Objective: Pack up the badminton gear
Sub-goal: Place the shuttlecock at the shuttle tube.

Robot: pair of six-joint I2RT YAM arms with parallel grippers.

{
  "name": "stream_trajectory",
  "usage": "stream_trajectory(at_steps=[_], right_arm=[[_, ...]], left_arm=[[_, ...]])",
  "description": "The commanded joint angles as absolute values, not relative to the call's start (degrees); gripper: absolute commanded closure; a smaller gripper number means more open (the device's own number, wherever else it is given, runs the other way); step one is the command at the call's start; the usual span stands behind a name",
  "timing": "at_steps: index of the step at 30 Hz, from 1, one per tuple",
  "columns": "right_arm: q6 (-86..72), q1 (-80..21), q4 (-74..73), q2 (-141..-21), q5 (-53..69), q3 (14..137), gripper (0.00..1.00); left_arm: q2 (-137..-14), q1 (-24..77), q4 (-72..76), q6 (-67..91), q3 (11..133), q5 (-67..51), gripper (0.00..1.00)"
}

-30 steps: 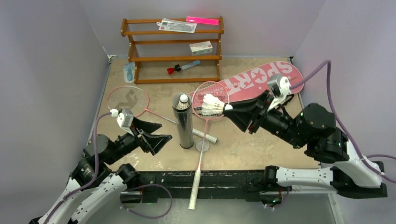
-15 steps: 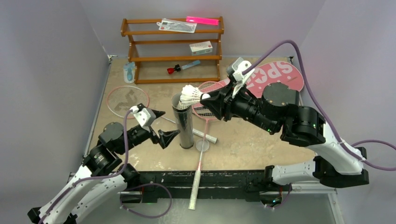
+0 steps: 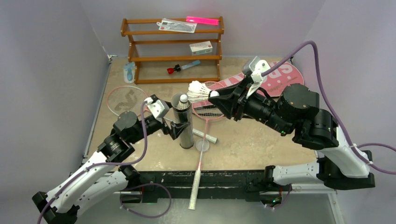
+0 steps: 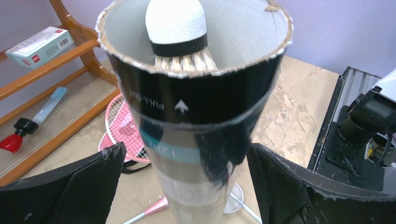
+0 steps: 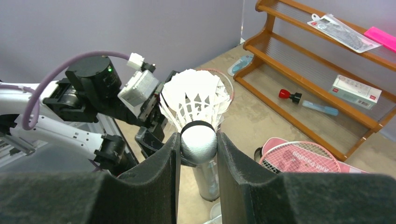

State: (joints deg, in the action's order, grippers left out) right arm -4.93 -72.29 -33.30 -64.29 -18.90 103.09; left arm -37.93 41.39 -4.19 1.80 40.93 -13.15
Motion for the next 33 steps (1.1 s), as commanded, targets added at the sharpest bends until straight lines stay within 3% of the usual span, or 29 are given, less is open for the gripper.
stream_trajectory(at_steps=[1,11,19,21,23,33], right_arm=[[-2.9,-72.5,-30.7,-63.7,-19.6,104.4,0.77],[-2.3,-72.5,-37.0,-69.5,-19.8,110.7,0.78],[-2.5,-72.5,-40.9,-74.1,-19.8,114.7,0.77],[-2.9,-72.5,-41.2,-74.2,-19.8,114.6,0.77],[-3.2,-72.5,-41.8,-74.4,-19.8,115.0,0.77],[-5.3,-72.5,-46.7,-75.6,-16.9,117.2,0.78]], left_arm=[[-40.7,41.7,3.2,0.7,41.4,-15.9,0.00],[-44.3,41.7,6.5,0.3,41.6,-15.0,0.07],[-44.4,41.6,4.8,-3.2,42.5,-19.3,0.37],[-44.4,41.6,3.9,-3.7,42.8,-20.2,0.40],[-44.4,41.6,3.0,-5.0,43.1,-22.2,0.51],[-44.8,41.7,-1.5,-8.9,44.8,-25.1,0.53]])
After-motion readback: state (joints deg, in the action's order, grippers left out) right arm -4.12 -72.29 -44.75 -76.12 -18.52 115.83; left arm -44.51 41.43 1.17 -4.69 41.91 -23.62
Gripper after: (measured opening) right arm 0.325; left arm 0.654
